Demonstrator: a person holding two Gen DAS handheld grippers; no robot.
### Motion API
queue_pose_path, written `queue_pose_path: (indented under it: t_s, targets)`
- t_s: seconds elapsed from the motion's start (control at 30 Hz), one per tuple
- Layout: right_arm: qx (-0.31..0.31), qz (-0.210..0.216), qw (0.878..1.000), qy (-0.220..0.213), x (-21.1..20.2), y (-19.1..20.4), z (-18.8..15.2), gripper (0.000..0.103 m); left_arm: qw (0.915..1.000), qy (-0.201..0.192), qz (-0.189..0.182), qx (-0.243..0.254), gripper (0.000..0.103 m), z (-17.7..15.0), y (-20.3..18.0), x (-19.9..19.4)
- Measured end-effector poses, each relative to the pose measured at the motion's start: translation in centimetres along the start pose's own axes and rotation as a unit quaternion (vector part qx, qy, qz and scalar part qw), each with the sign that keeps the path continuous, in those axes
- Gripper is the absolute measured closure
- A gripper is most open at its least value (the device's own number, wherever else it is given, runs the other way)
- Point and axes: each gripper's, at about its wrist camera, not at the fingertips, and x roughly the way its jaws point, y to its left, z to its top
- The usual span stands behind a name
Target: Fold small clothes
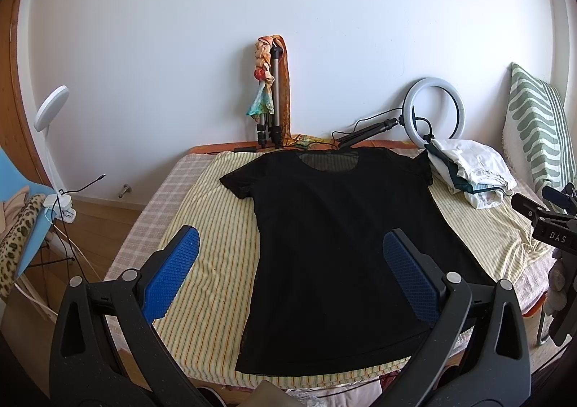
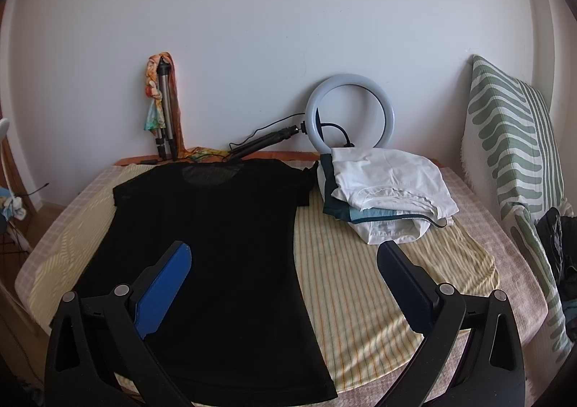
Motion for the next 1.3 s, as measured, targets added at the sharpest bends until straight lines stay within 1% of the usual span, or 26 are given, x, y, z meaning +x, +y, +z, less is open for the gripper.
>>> queue_pose_path:
  t_s: [0.73, 0.8, 1.0, 1.03, 1.1, 1.17, 1.23, 1.3]
  targets:
    - [-0.007, 0.003, 1.000, 0.005, 0.3, 0.8, -0.3, 0.001, 1.0000, 0.002, 0.001, 0.001, 0.000, 0.0, 0.2, 0.0]
    - [-0.009, 0.003, 1.000, 0.006, 0.3, 0.9, -0.1, 0.001, 1.0000, 0.003, 0.003, 0.001, 0.000, -0.6, 0.9, 0.5]
    - [-0.009, 0.006, 1.000, 0.019, 1.1, 1.5, 0.2, 0.001, 0.9999, 0.010, 0.008, -0.006, 0.000, -0.7, 2.5, 0.8]
    - [-0.007, 0.007, 1.000, 0.022, 1.2, 1.6, 0.2, 0.001, 0.9996, 0.026, 0.013, -0.003, 0.000, -0.5, 2.0, 0.9]
    - [-0.003, 0.014, 1.000, 0.027, 1.6, 1.8, 0.4, 0.001, 0.9993, 0.035, 0.015, -0.007, 0.000, -0.5, 2.4, 0.9]
    - [-0.005, 0.021, 0.999, 0.030, 2.0, 2.3, 0.6, 0.001, 0.9988, 0.044, 0.013, -0.015, 0.000, -0.6, 3.0, 1.0]
    - [-0.006, 0.030, 0.999, 0.029, 2.3, 3.1, 0.9, 0.001, 0.9990, 0.038, 0.013, -0.019, 0.000, -0.8, 3.7, 1.0]
    - [-0.009, 0.038, 0.999, 0.029, 2.7, 4.0, 1.3, 0.001, 0.9983, 0.043, 0.004, -0.039, 0.000, -1.2, 4.4, 1.4]
